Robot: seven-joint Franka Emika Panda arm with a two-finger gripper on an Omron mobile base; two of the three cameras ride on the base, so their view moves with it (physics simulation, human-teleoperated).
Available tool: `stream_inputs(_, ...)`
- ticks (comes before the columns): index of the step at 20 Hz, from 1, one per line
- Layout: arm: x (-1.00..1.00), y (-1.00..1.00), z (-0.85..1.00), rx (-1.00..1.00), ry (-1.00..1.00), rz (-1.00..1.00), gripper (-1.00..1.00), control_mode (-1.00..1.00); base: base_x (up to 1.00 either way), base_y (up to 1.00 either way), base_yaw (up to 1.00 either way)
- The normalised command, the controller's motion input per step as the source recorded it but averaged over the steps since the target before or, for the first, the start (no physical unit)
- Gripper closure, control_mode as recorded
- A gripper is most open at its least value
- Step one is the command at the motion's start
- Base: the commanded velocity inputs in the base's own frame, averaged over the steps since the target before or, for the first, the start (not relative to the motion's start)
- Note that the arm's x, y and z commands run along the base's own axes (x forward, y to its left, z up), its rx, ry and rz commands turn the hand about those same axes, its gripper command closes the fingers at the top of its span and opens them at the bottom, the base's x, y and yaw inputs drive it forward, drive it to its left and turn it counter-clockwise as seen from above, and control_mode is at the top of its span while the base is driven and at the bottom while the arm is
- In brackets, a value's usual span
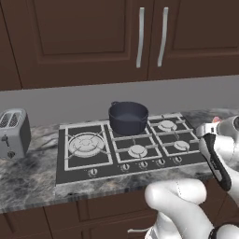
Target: Retrieve the frozen meat and place it in the pot on a burner. Then turn the burner on.
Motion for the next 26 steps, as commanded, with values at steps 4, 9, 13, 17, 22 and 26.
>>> stream_inputs(4,0.00,0.79,0.42,-0.07,0.00,0.15,1.00,-1.00,0.00,0.00,0.00)
stream_inputs(9,0.08,0.93,0.27,-0.15,0.04,0.05,1.00,-1.00,0.00,0.00,0.00)
stream_inputs(13,0.06,0.86,0.00,-0.17,0.00,0.00,1.00,-1.00,0.00,0.00,0.00)
stream_inputs(17,0.11,0.54,0.00,-0.04,-0.03,-0.01,1.00,-1.00,0.00,0.00,0.00)
stream_inputs(22,0.21,0.24,0.08,0.04,-0.02,-0.03,1.00,-1.00,0.00,0.00,0.00)
stream_inputs(26,0.16,0.04,0.30,0.18,0.00,0.00,1.00,-1.00,0.00,0.00,0.00)
